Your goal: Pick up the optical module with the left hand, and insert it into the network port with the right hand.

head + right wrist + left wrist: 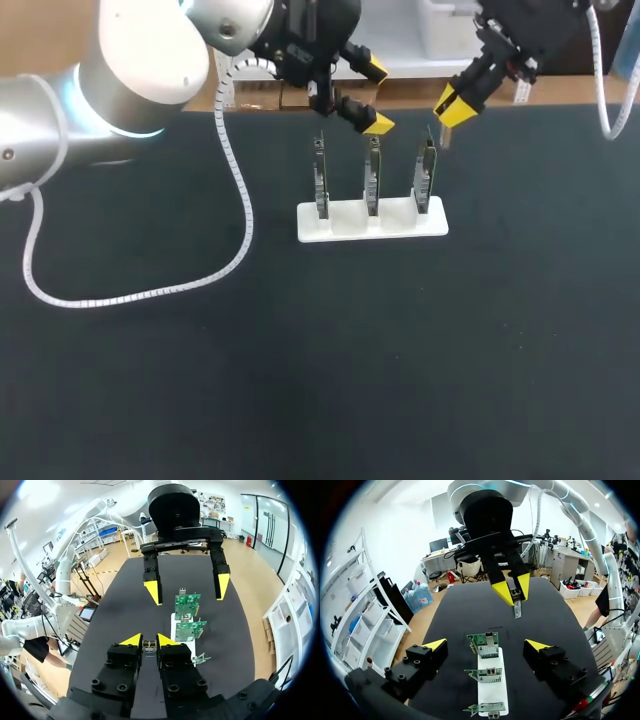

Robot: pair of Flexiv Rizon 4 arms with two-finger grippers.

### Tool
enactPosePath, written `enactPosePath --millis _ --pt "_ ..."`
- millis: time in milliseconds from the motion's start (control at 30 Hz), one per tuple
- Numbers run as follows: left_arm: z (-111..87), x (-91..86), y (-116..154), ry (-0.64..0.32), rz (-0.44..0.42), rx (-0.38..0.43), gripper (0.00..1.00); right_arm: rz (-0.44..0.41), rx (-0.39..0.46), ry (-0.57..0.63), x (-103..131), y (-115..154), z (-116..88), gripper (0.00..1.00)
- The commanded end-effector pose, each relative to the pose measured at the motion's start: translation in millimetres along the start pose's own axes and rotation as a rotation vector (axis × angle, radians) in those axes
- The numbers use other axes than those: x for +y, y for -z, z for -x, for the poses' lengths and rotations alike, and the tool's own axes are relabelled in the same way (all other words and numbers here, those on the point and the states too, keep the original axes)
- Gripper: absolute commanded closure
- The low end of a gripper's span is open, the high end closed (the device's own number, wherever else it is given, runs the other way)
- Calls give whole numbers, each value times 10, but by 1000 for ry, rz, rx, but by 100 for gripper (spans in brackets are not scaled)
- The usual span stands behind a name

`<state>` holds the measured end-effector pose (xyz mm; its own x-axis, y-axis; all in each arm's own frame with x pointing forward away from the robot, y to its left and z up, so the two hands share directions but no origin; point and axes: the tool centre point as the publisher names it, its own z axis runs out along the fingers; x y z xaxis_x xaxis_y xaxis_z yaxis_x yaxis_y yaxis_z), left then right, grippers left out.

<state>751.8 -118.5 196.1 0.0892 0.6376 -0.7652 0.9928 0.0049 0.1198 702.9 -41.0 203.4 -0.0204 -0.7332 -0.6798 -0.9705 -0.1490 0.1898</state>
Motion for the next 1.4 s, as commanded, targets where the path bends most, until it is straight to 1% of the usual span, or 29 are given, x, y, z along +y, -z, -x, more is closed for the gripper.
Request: enactPosePath --millis 33,567,1000,1400 --pt "19 18 1 3 -4 9 0 -2 -6 -2 -10 -30 -24 100" --pt "19 18 1 3 -4 9 0 -2 -24 -11 -30 -73 -100 100" --pt "19 18 1 3 -4 9 0 16 -5 2 -147 -69 -74 100" --pt "19 18 1 3 -4 9 0 40 -7 7 -225 -75 -104 100"
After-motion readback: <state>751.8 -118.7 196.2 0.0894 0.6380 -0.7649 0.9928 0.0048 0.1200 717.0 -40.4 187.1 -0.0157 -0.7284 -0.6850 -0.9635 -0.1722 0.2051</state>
